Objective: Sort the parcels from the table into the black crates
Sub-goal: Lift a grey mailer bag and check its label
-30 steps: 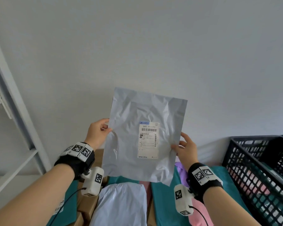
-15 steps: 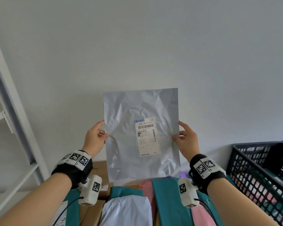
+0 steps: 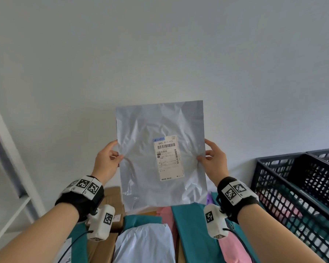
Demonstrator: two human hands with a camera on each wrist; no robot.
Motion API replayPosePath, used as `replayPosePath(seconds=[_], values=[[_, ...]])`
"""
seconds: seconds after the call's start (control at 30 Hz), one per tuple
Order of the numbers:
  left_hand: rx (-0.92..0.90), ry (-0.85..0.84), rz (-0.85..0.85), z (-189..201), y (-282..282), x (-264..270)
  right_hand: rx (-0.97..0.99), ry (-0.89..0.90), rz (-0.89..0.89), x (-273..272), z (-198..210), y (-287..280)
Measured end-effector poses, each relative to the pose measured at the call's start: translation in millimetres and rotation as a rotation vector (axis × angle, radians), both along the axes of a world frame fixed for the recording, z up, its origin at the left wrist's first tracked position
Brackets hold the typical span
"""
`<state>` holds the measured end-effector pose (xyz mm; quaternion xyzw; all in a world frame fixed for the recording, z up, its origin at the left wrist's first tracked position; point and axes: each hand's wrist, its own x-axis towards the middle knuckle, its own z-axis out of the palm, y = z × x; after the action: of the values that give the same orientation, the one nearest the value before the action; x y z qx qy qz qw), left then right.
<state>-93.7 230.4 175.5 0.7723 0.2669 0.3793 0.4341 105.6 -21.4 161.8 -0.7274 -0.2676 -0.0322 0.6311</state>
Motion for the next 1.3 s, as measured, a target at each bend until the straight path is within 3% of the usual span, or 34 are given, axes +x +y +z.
replayPosePath(seconds=[0.23,0.47,0.77,1.3], values=[[-0.024,0.041,-0.163,-22,-19,34,-0.034,0.046,-0.144,-9,-24,-48],[-0.054,0.126,-0.402,-59,-81,95,-0.086,0.127,-0.372,-24,-59,-139],[-0.032,0.184,-0.698,-80,-220,157,-0.103,0.167,-0.633,-46,-80,-287],[0.148,0.207,-0.784,-50,-508,243,-0.038,0.142,-0.743,0,-81,-569]])
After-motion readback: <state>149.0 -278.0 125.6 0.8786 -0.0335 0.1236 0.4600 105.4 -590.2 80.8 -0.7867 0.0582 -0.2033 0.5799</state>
